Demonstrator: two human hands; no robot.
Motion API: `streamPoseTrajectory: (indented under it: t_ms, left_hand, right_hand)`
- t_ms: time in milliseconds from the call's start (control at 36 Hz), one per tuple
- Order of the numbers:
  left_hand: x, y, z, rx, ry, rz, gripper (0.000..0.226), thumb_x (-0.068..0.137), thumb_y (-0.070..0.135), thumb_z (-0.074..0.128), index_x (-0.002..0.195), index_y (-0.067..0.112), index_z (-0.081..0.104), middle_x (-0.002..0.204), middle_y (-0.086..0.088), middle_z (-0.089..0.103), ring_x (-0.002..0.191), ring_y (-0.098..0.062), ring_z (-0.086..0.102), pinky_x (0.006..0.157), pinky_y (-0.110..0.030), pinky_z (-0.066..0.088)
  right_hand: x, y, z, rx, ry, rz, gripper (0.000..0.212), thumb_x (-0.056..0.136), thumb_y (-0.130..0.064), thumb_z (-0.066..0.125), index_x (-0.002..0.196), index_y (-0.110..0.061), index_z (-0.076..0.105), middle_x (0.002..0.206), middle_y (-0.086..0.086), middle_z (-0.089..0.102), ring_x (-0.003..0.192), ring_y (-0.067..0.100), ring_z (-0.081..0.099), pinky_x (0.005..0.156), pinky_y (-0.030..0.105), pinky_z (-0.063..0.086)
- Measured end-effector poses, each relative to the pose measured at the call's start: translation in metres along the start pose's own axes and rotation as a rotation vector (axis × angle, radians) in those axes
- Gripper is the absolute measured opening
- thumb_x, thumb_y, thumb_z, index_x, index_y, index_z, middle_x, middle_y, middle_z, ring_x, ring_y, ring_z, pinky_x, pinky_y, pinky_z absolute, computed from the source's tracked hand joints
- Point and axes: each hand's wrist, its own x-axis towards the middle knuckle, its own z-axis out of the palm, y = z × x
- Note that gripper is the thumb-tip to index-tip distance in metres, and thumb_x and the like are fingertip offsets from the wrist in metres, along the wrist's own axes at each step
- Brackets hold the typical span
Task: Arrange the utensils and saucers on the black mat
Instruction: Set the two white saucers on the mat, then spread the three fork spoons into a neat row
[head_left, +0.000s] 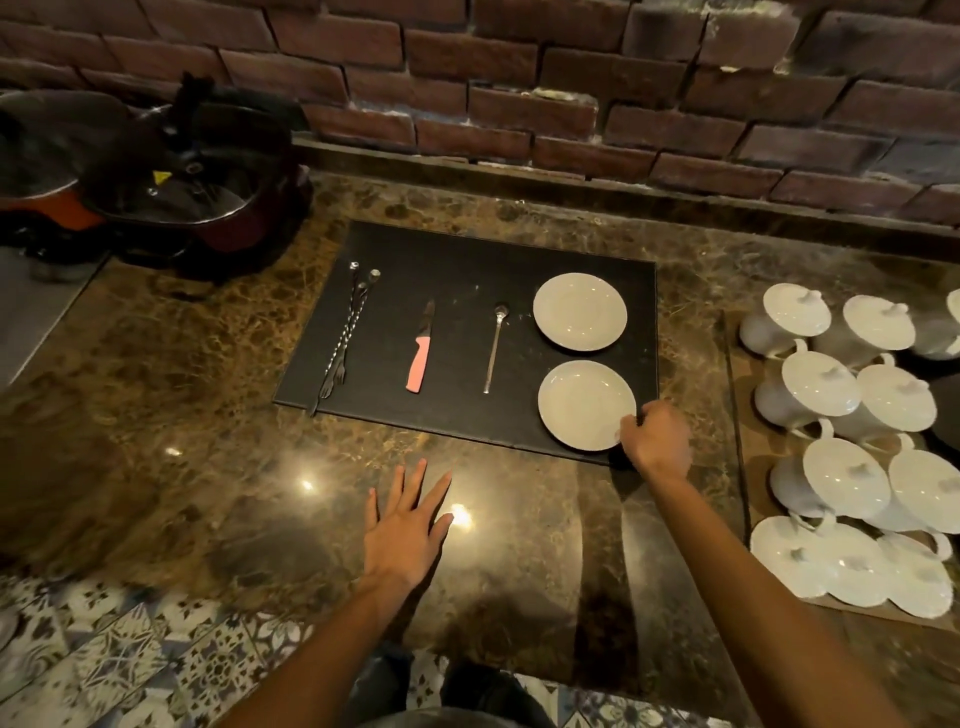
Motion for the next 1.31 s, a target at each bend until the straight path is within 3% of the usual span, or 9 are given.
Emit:
streamPoseTrajectory:
  t_ms: [83,250,389,472,611,861,1000,1139,1306]
  left_hand:
    - [-0.013,-0.023,0.006,-0.014,0.032,0.018,0.059,0.105,0.058,0.018,0.159,0.048,-0.004,0.170,0.008,-0.018,0.156,-0.019,-0.020,0.127,-0.045,-0.005]
    - [-0.022,-0.088,0.003,-0.032,0.071,-0.007,0.061,0.101,0.064,0.017,0.160,0.047,0.010,0.170,0.011,-0.012,0.155,-0.014,-0.016,0.127,-0.040,0.000]
    - [-0.020,-0.146,-0.023,-0.113,0.231,-0.035,0.058,0.102,0.057,0.025,0.145,0.032,0.055,0.158,0.002,0.046,0.147,-0.019,0.042,0.114,-0.038,0.037]
    - [-0.011,-0.181,-0.040,-0.148,0.304,-0.001,0.061,0.099,0.055,0.023,0.137,0.028,0.062,0.144,0.002,0.059,0.132,-0.020,0.057,0.103,-0.039,0.047]
    - [0.015,-0.238,-0.061,-0.115,0.298,-0.029,0.046,0.104,0.049,0.033,0.142,0.036,0.054,0.154,-0.001,0.047,0.139,-0.022,0.047,0.112,-0.044,0.037]
    - [0.079,-0.319,-0.073,-0.023,0.228,0.049,0.063,0.096,0.064,0.012,0.156,0.050,0.026,0.171,0.008,0.016,0.159,-0.019,0.010,0.125,-0.049,0.011]
    - [0.121,-0.333,-0.083,-0.028,0.284,0.076,0.061,0.099,0.064,0.013,0.157,0.050,0.022,0.171,0.006,0.015,0.159,-0.023,0.010,0.126,-0.054,0.008]
    - [0.166,-0.331,-0.096,-0.038,0.301,0.086,0.056,0.099,0.066,0.001,0.154,0.058,0.000,0.171,0.012,-0.004,0.159,-0.018,-0.008,0.125,-0.054,-0.008]
    - [0.209,-0.313,-0.116,-0.032,0.357,0.114,0.054,0.102,0.061,0.010,0.156,0.056,0.009,0.172,0.011,0.003,0.159,-0.020,-0.003,0.125,-0.059,-0.003]
  right_hand:
    - [-0.025,-0.013,0.006,-0.084,0.095,-0.117,0.037,0.093,-0.029,0.055,0.124,-0.011,0.055,0.127,0.017,0.053,0.117,0.035,0.051,0.099,0.049,0.043]
    - [-0.063,-0.048,0.041,0.006,-0.035,-0.343,0.024,0.093,-0.024,0.056,0.115,-0.015,0.062,0.117,0.009,0.059,0.108,0.024,0.054,0.095,0.044,0.047]
    - [-0.096,-0.092,0.075,0.064,-0.206,-0.451,0.013,0.091,-0.017,0.059,0.102,-0.014,0.066,0.097,0.001,0.057,0.090,0.018,0.058,0.081,0.026,0.043]
    - [-0.113,-0.124,0.097,0.089,-0.257,-0.464,0.012,0.091,-0.013,0.058,0.101,-0.012,0.065,0.095,0.000,0.052,0.087,0.020,0.058,0.082,0.028,0.044]
    - [-0.134,-0.176,0.133,0.103,-0.272,-0.427,0.015,0.092,-0.012,0.058,0.103,-0.008,0.067,0.100,0.007,0.060,0.092,0.022,0.060,0.086,0.031,0.046]
    - [-0.148,-0.254,0.188,0.141,-0.245,-0.378,0.014,0.091,-0.011,0.058,0.102,-0.008,0.067,0.099,0.007,0.063,0.093,0.022,0.061,0.088,0.032,0.048]
    - [-0.135,-0.286,0.206,0.161,-0.197,-0.333,0.014,0.090,-0.010,0.059,0.101,-0.007,0.068,0.098,0.008,0.063,0.090,0.023,0.061,0.085,0.029,0.044]
    - [-0.112,-0.313,0.216,0.200,-0.134,-0.288,0.011,0.088,-0.009,0.061,0.095,-0.009,0.069,0.092,0.007,0.065,0.086,0.023,0.064,0.083,0.030,0.046]
    - [-0.082,-0.345,0.230,0.215,-0.091,-0.272,0.007,0.088,-0.014,0.063,0.090,-0.012,0.069,0.088,0.006,0.067,0.080,0.020,0.063,0.082,0.034,0.050]
